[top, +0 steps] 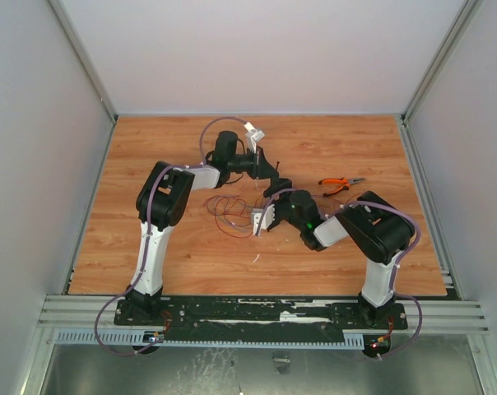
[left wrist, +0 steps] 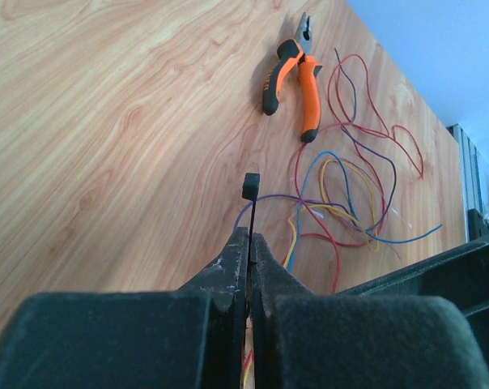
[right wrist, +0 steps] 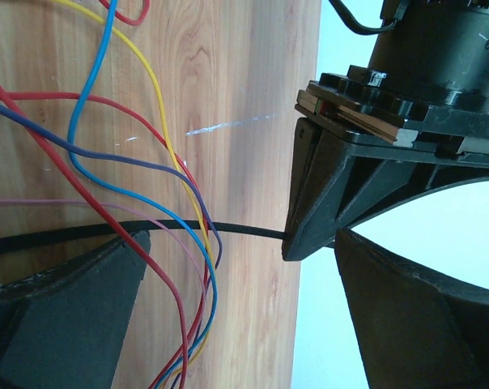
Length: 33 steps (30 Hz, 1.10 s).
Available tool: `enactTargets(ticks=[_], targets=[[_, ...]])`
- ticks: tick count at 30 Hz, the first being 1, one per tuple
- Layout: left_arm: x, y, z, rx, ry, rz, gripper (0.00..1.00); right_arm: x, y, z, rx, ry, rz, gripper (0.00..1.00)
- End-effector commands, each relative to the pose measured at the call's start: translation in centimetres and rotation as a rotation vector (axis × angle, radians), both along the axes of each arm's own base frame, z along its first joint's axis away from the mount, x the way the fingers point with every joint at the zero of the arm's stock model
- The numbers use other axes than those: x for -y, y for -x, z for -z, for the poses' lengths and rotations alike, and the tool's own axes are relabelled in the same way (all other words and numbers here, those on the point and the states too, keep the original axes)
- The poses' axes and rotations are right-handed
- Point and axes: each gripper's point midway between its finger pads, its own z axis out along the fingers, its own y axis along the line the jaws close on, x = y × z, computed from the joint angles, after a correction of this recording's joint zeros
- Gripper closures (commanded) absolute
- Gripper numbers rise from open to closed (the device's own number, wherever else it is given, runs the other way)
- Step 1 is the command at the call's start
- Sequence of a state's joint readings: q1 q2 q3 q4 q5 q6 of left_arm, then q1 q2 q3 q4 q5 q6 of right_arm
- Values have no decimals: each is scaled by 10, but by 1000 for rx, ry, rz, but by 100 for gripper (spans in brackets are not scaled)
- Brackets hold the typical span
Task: Zip-tie the wires
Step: Tie the cable at the center of the board.
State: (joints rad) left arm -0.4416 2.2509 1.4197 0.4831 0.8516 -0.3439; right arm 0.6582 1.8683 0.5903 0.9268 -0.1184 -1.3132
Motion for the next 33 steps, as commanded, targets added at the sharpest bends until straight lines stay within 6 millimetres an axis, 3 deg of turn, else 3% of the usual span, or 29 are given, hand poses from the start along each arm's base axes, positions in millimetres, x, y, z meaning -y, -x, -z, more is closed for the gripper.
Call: enactTargets(ticks=[1, 33], targets=[[4, -1, 1, 11, 7, 28, 100, 0, 12, 21, -35, 44, -20, 1], [6, -3, 2, -3, 3, 36, 100, -5, 42, 38, -41, 83, -16, 1]])
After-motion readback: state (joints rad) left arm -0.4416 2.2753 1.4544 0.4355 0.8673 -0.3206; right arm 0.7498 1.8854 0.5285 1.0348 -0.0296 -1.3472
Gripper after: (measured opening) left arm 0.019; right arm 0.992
